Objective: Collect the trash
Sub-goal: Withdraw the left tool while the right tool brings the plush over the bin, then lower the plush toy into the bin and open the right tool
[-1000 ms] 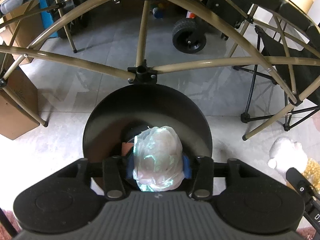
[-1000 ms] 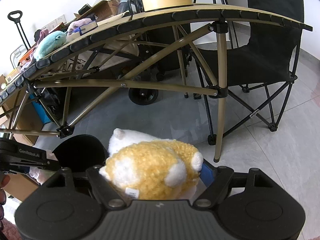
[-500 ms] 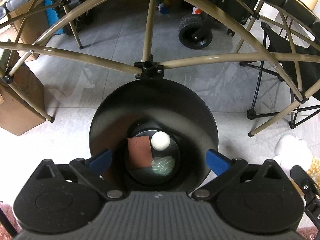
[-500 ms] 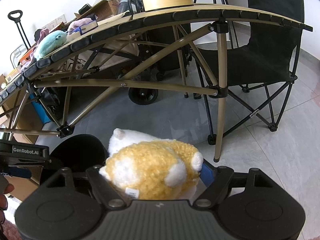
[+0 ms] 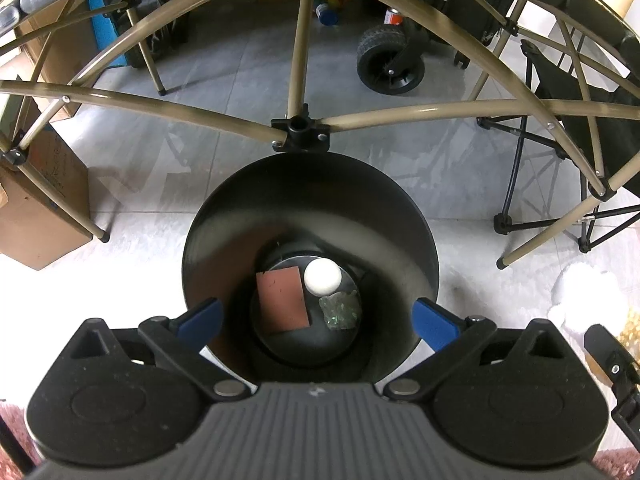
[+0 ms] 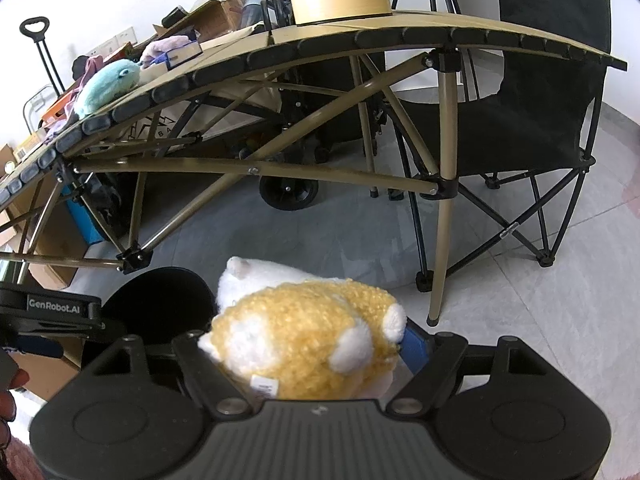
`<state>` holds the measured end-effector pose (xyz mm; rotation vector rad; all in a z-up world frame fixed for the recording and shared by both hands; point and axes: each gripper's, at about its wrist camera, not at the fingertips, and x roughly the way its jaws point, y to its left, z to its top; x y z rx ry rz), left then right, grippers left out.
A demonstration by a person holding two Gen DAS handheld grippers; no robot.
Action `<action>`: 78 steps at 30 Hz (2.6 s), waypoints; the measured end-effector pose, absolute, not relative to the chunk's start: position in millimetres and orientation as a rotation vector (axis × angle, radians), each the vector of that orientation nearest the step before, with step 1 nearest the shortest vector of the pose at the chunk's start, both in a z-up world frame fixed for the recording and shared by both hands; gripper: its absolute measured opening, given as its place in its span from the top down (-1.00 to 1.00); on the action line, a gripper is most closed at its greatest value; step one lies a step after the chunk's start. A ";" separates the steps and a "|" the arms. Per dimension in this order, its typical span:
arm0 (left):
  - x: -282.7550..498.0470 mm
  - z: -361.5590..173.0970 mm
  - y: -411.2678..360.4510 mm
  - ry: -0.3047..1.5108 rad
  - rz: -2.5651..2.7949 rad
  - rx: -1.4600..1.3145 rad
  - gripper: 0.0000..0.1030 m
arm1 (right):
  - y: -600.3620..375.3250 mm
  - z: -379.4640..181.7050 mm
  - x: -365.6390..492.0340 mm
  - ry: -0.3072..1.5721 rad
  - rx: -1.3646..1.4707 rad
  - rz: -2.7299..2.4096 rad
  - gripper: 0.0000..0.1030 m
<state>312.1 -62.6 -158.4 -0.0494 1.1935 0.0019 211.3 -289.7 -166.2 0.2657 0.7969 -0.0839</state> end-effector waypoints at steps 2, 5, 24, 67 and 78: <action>310.4 -157.6 -60.4 1.192 0.002 -0.048 -1.00 | -289.2 -164.4 210.6 0.797 0.258 -0.084 -0.50; 308.3 -156.2 -57.6 1.190 -0.001 -0.050 -1.00 | -285.8 -161.1 208.1 0.793 0.247 -0.080 -0.50; 288.2 -143.6 -11.8 1.158 0.017 -0.091 -1.00 | -255.5 -144.1 202.3 0.778 0.175 -0.031 -0.50; 253.5 -162.8 114.6 1.191 0.147 -0.194 -1.00 | -114.1 -163.0 253.7 0.873 -0.042 0.143 -0.50; 252.2 -165.3 121.1 1.201 0.148 -0.204 -1.00 | -96.8 -178.1 267.2 0.945 -0.073 0.111 -0.50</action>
